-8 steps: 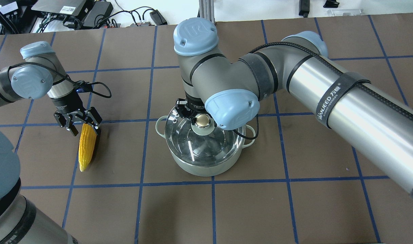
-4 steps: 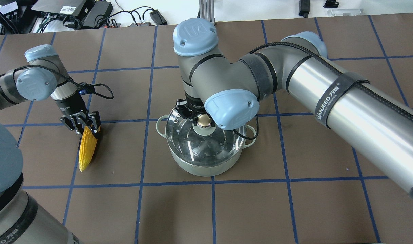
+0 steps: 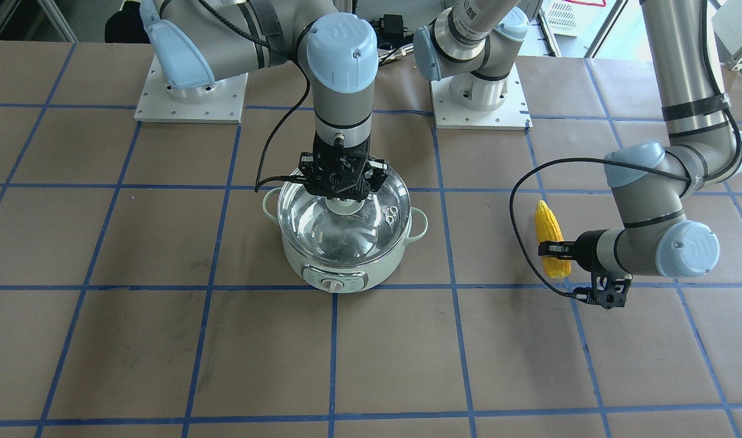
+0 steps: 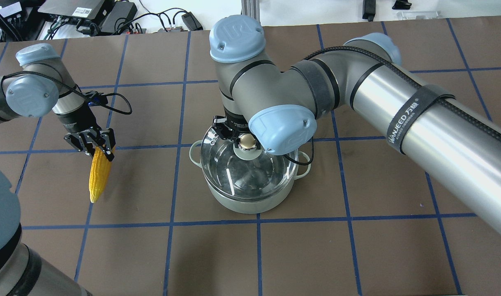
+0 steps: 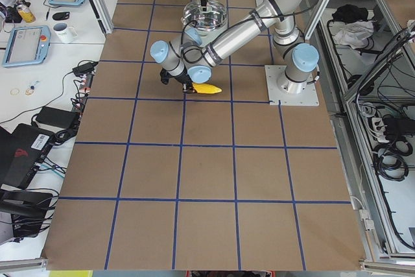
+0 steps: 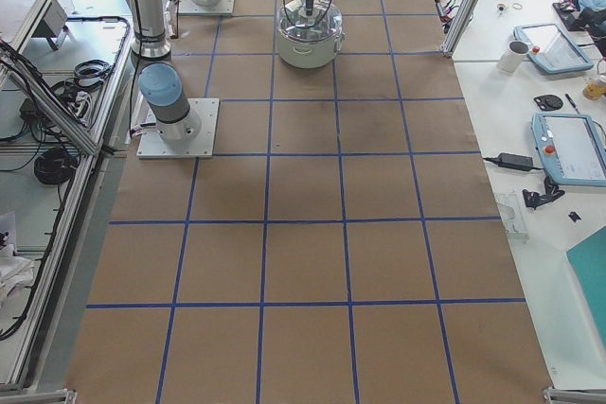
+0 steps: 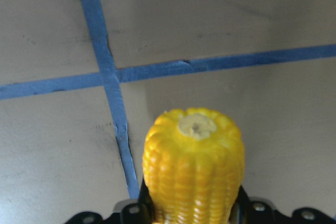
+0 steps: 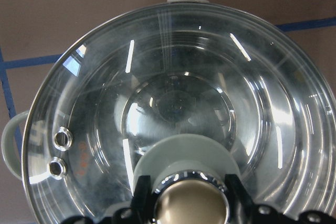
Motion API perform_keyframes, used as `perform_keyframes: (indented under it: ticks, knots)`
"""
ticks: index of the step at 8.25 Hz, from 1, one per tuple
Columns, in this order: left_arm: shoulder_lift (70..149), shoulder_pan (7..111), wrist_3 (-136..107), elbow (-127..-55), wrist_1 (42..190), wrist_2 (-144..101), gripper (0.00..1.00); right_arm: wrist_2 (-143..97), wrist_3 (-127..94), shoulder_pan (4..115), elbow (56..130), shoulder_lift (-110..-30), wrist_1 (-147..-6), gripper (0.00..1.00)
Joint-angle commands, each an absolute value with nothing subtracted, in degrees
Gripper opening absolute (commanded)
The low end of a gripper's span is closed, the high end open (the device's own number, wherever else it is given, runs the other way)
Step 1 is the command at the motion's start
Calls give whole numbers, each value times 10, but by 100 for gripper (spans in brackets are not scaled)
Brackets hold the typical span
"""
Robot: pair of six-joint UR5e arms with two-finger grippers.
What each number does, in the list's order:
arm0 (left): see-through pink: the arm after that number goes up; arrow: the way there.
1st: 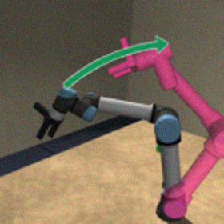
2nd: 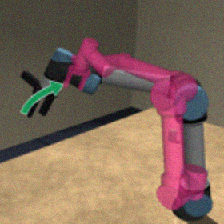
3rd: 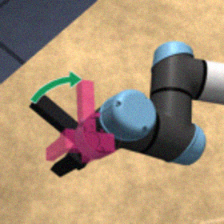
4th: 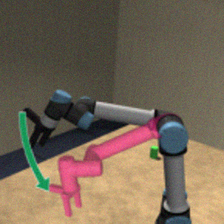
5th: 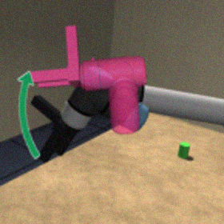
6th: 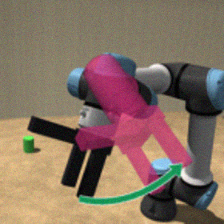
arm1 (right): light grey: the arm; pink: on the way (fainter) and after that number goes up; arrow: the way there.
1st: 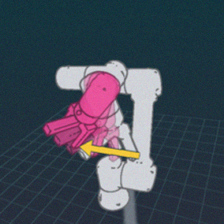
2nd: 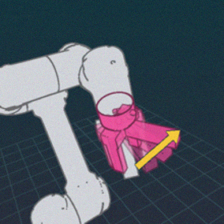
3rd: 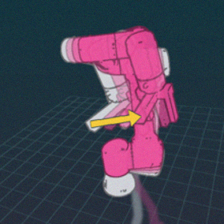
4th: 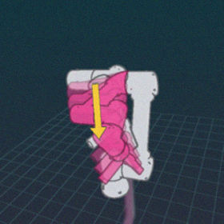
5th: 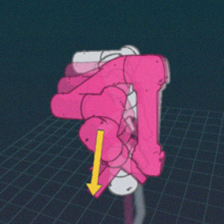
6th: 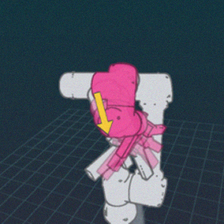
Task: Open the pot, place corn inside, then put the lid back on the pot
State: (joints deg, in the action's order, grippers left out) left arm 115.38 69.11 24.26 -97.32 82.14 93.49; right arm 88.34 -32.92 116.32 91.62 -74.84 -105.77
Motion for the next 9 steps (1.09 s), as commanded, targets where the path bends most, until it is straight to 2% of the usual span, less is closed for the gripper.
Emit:
perform_keyframes:
  ticks: [1,3,4,5,7,9]
  knots:
    - [1079,692,242,-966,881,940,0,911,-293,1149,902,-779,-1035,32]
    - [1024,714,190,-954,884,935,0,907,-243,1081,902,-831,-998,31]
    - [1011,742,164,-951,883,932,0,888,-173,1025,902,-860,-952,13]
    - [1008,785,120,-945,883,931,0,878,-120,980,901,-885,-918,1]
    - [1006,888,3,-911,885,906,0,881,-61,929,901,-912,-873,0]
    - [1005,951,-71,-891,887,863,0,886,-61,925,901,-913,-869,0]
